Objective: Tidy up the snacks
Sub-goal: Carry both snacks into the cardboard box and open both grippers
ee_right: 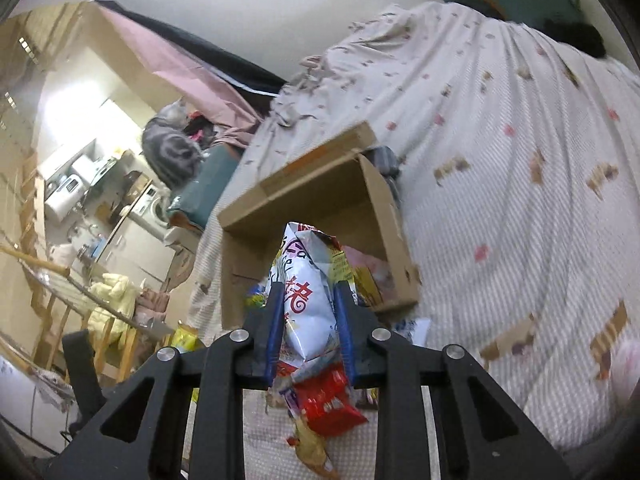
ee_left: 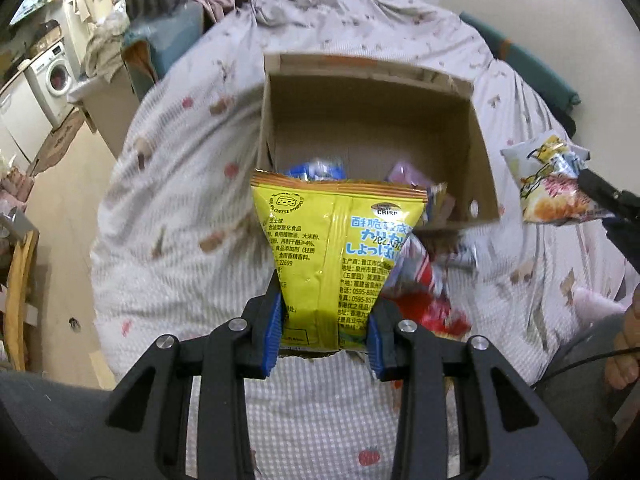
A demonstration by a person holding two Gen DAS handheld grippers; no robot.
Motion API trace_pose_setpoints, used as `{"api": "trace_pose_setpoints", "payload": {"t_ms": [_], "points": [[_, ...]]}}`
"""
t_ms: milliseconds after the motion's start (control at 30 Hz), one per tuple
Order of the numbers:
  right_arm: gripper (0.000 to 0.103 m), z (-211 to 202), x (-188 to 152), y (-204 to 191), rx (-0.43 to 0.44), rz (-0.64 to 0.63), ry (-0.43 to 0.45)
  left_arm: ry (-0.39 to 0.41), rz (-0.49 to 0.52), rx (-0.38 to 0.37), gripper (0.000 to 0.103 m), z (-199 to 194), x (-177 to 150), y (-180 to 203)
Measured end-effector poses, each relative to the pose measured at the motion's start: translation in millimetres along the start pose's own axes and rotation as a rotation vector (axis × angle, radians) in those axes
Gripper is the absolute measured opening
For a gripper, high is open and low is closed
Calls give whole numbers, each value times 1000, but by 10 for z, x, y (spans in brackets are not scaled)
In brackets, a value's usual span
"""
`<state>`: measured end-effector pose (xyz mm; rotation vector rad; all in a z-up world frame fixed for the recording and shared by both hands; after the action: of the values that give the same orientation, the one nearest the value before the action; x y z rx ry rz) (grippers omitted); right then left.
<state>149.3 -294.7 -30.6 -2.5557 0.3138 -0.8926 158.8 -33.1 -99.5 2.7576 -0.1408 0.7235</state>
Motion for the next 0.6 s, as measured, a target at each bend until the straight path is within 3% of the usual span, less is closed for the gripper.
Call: {"api": "trace_pose_setpoints", "payload": {"t_ms": [267, 600], "points": [[26, 272, 294, -254, 43, -43, 21, 48, 45, 26, 31, -12, 519, -29], [25, 886, 407, -262, 20, -66, -19, 33, 78, 58, 31, 429, 963, -83]]}}
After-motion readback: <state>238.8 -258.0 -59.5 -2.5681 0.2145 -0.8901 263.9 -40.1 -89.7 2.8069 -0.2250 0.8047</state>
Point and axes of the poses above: each gripper's, at about its wrist camera, not at the fingertips, and z roughly the way its jaws point, y to its right, x to its top, the point moved 7 cm from there along z, roughly the way its jaws point, and after that the axes turned 13 degrees about -x, right-handed, at the moved point
